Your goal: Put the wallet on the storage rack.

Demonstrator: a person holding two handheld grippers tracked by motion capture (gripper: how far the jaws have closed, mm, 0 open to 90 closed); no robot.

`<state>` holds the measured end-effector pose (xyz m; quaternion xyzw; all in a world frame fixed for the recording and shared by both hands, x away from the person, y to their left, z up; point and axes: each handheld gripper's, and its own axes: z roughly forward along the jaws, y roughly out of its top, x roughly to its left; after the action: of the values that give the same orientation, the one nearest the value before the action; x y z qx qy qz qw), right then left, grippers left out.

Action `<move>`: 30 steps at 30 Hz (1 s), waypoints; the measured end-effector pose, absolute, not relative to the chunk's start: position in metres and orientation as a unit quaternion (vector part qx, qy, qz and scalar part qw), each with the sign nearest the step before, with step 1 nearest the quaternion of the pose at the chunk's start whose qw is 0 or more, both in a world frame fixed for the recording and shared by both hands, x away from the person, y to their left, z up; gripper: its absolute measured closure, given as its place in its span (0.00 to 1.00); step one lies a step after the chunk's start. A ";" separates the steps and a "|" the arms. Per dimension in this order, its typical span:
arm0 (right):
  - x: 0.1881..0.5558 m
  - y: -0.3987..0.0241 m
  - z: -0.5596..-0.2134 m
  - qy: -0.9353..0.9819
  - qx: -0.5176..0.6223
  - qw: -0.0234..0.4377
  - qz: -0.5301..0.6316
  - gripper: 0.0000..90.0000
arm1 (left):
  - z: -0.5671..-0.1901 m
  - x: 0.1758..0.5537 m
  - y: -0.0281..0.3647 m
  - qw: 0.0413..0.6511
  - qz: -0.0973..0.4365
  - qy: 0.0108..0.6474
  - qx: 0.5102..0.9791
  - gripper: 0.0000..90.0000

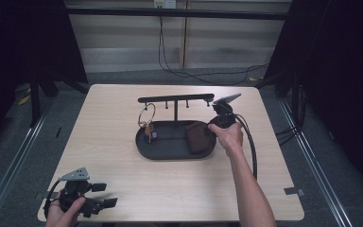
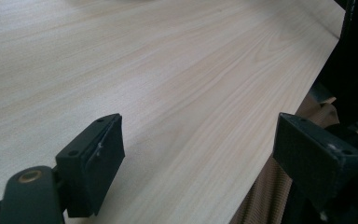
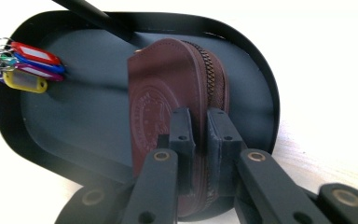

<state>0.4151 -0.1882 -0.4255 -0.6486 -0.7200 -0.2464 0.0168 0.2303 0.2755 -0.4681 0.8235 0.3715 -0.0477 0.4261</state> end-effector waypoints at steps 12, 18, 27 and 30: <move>0.413 -0.197 -0.433 -0.711 -0.652 0.007 -0.263 0.87 | -0.468 0.231 0.276 0.428 -0.048 0.373 0.822 0.18; 0.404 -0.203 -0.425 -0.713 -0.640 0.005 -0.285 0.81 | -0.469 0.231 0.275 0.425 -0.048 0.371 0.824 0.18; 0.379 -0.215 -0.419 -0.705 -0.633 -0.002 -0.319 0.55 | -0.469 0.231 0.275 0.426 -0.048 0.377 0.821 0.18; 0.373 -0.221 -0.423 -0.699 -0.631 0.004 -0.336 0.48 | -0.469 0.231 0.275 0.427 -0.049 0.377 0.821 0.18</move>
<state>0.3725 -0.2207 -0.4228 -0.6313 -0.6989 -0.3362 0.0040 0.2308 0.2751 -0.4689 0.8207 0.3767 -0.0487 0.4269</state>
